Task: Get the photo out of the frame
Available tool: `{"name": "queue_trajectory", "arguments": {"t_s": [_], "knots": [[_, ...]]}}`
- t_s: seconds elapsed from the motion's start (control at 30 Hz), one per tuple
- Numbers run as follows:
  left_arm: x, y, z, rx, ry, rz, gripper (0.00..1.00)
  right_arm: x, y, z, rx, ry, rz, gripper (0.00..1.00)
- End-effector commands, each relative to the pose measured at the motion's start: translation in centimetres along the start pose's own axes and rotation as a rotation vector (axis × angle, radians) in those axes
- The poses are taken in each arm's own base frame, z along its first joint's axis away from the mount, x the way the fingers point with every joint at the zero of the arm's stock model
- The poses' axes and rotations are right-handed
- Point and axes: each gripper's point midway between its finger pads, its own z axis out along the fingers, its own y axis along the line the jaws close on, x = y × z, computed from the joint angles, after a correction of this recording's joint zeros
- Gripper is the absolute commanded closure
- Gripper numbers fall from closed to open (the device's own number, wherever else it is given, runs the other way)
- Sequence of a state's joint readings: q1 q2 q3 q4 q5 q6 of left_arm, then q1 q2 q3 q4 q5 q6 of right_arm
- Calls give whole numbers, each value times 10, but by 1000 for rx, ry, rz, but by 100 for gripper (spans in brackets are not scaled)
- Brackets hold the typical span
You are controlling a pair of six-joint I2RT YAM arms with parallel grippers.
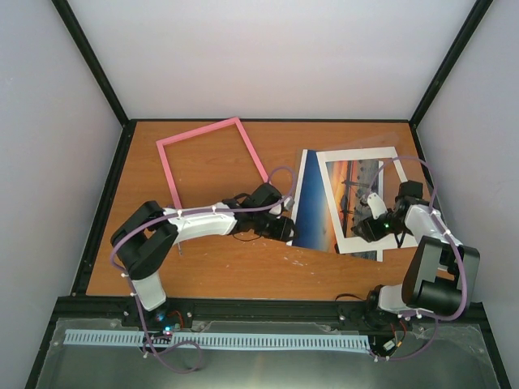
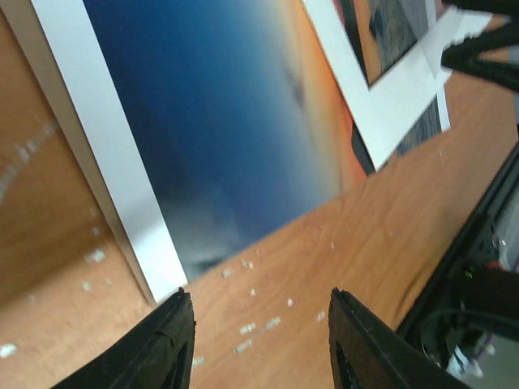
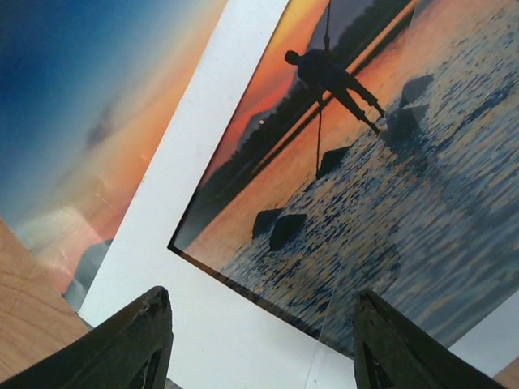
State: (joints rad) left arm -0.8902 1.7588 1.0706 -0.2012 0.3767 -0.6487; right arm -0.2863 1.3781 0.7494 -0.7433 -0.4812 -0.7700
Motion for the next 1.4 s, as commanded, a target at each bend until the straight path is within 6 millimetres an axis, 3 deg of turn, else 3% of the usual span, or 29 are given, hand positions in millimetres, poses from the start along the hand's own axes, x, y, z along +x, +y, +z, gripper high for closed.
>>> {"name": "queue_trajectory", "arguments": {"t_s": [0.0,0.23,0.6,1.37], "knots": [[24,-14,3,111,99,-80,54,3,-7,7,29,9,-10,40],[44,-2,14,100,172,-134,53,9,-5,16,8,14,12,40],[50,14,30,63,195,-164,53,12,-6,21,2,20,15,41],[33,32,37,39,142,-193,54,15,-4,21,-3,27,18,41]]}}
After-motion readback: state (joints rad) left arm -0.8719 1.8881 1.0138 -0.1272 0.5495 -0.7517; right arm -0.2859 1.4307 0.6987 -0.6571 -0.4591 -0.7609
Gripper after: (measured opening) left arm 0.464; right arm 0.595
